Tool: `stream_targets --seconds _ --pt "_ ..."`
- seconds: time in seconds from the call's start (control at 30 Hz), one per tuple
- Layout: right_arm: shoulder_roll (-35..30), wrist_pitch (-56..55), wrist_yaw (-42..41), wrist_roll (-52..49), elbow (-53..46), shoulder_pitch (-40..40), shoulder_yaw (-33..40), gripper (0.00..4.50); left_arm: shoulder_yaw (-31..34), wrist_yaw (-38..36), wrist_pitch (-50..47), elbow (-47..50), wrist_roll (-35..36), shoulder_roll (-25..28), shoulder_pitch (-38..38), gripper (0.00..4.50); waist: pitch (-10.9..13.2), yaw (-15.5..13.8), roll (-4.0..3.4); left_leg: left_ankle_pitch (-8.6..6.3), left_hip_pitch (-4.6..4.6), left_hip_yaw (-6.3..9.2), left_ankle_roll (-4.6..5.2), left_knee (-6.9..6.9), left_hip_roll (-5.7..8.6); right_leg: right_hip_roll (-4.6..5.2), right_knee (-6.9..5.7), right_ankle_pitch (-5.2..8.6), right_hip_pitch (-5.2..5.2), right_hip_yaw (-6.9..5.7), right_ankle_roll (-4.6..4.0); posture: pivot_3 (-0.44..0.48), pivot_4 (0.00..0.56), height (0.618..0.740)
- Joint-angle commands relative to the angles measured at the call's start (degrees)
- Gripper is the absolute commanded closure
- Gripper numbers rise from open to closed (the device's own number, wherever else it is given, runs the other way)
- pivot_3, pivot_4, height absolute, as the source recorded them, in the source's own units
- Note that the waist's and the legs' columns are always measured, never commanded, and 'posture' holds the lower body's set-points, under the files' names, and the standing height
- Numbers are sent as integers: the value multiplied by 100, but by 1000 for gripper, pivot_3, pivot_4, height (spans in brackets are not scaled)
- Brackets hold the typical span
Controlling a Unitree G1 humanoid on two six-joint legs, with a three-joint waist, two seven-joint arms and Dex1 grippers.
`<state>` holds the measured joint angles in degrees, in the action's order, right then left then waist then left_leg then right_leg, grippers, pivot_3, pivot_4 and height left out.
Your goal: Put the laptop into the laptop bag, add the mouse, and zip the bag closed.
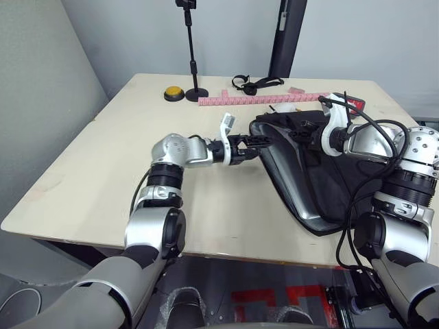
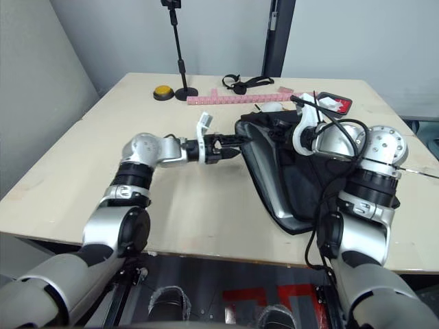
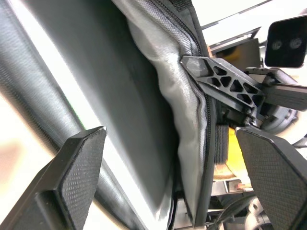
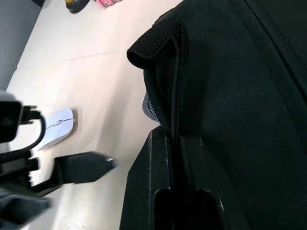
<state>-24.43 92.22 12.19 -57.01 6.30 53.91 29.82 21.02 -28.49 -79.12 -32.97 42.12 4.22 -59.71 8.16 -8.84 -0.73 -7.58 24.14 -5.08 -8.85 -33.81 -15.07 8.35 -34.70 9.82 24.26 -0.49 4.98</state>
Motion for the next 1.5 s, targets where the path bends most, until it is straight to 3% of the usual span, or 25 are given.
stream_targets --seconds 0.03,0.23,0.33,0.4,0.5,0.6,0.67,0.8,0.83,0.93,1.2,1.5 --pt "-101 28 -190 182 -133 150 69 4500 121 183 -583 704 299 22 227 24 0 -4 0 0 0 0 0 0 0 0 0 0 0 0 -1 0 150 740" --pt "-153 12 -530 525 -136 126 -9 4500 791 233 -1326 1668 785 807 477 24 0 48 0 3 -1 0 -5 2 -1 -1 -2 1 7 0 1 0 150 740" --pt "-227 -99 -763 752 -42 35 -151 4500 556 -169 -1338 2221 1584 1624 656 24 -1 39 -1 2 -2 0 -11 4 -1 -1 4 2 8 0 1 0 150 740" --pt "-282 -220 -962 903 21 -8 -285 4500 272 -719 -1338 3156 1909 2287 1017 24 -1 39 -3 -3 -2 0 -19 7 -1 -1 3 2 8 -1 1 0 150 740" --pt "-531 -650 -1452 1199 103 -139 -788 4500 -137 -1657 -899 4264 1988 3357 1741 24 -3 36 -5 -4 -1 0 -21 15 -1 -1 6 3 9 -5 -1 0 150 740" --pt "-1036 -1389 -2257 1644 215 -379 -1586 4500 -408 -2517 146 4777 1526 4335 2520 24 -3 -9 -5 -22 -2 0 -57 22 -4 -1 24 26 9 -12 -31 0 150 740" --pt "-1347 -1806 -2739 1906 332 -479 -2016 4500 -389 -2822 685 4871 1311 4693 2841 24 -3 -11 -5 -15 -3 1 -61 22 -4 1 23 38 8 -13 -49 0 150 740" --pt "-1599 -2067 -3518 1956 560 -471 -2182 4500 109 -2898 941 4832 1433 5020 3191 24 -3 40 -5 7 -11 1 -62 22 -5 1 2 37 7 -10 -47 0 150 740" --pt "-1614 -2057 -3699 1897 523 -483 -2153 3741 202 -2771 1110 4834 1337 5000 3240 0 -3 61 -5 10 -16 1 -63 22 -6 1 -5 37 8 -9 -47 0 150 740" --pt "-1703 -2049 -4054 1869 383 -499 -2171 2746 442 -2523 1767 4721 997 4900 3368 0 -3 132 -4 13 -31 1 -65 25 -8 -1 -25 38 8 -6 -49 0 150 740" --pt "-2819 -2820 -5774 1941 -343 -956 -2300 48 784 -3438 3057 3589 384 5449 3915 0 -6 236 0 27 -30 -1 -40 33 -9 -3 -22 46 13 -5 -63 0 150 740" --pt "-4252 -4464 -7708 2129 -393 -2303 -1594 48 1232 -4952 4262 2559 -471 6538 5194 0 -7 285 3 8 -40 -9 -5 42 -9 -3 -19 69 12 -2 -104 0 150 740"
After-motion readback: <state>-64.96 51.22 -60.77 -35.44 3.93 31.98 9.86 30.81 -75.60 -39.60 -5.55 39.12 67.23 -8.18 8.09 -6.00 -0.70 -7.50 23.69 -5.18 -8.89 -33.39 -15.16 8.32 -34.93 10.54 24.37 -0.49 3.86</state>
